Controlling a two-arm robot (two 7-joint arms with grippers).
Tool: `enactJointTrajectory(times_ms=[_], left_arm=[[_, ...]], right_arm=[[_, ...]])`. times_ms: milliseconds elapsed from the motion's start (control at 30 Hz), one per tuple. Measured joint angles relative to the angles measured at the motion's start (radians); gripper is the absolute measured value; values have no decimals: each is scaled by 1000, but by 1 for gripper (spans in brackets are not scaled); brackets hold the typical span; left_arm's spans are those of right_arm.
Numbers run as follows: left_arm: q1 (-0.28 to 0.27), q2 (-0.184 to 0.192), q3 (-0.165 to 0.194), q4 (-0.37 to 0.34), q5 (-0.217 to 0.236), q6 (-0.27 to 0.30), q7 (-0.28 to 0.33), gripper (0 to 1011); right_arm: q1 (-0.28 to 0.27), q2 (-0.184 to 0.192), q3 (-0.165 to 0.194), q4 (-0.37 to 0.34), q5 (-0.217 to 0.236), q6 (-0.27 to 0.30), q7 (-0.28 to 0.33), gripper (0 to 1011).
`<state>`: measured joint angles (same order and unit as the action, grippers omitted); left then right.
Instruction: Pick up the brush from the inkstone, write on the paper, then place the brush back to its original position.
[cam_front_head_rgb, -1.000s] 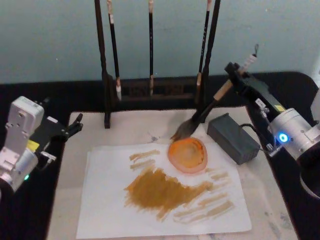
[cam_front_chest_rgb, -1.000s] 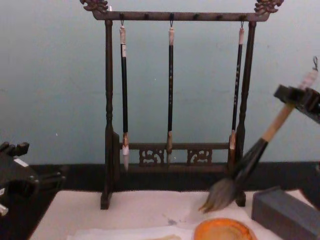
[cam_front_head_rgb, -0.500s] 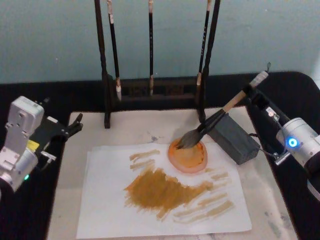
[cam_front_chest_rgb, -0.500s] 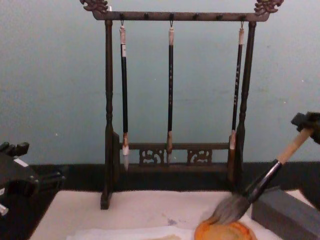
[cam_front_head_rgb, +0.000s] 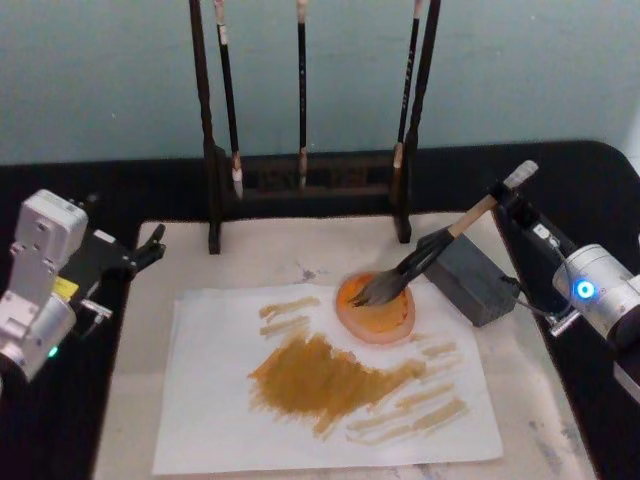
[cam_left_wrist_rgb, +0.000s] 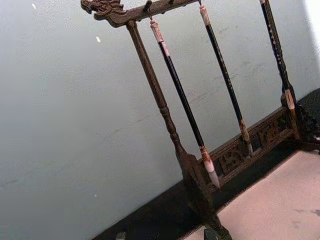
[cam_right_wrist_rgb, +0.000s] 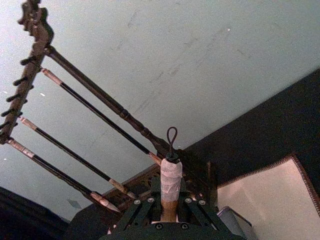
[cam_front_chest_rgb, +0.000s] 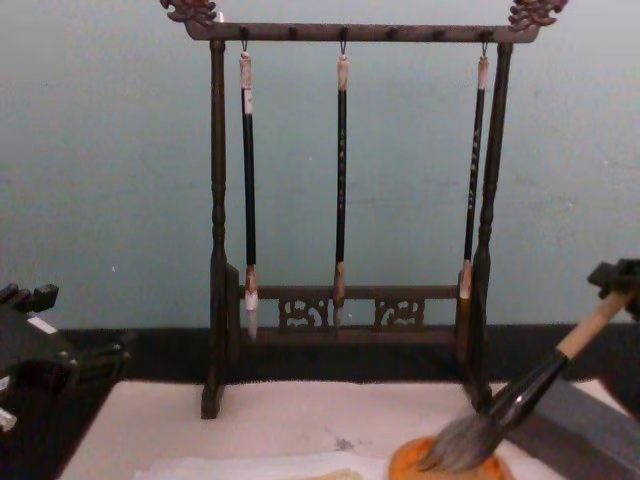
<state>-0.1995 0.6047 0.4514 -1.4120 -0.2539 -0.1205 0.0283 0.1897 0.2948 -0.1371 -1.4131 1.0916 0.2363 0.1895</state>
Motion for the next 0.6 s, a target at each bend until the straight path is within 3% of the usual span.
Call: enactJointTrajectory(times_ms=[600], left_arm=[[0, 0, 0, 0, 0, 0, 0, 1010]], right_arm=[[33, 12, -32, 56, 66, 5, -22, 171]])
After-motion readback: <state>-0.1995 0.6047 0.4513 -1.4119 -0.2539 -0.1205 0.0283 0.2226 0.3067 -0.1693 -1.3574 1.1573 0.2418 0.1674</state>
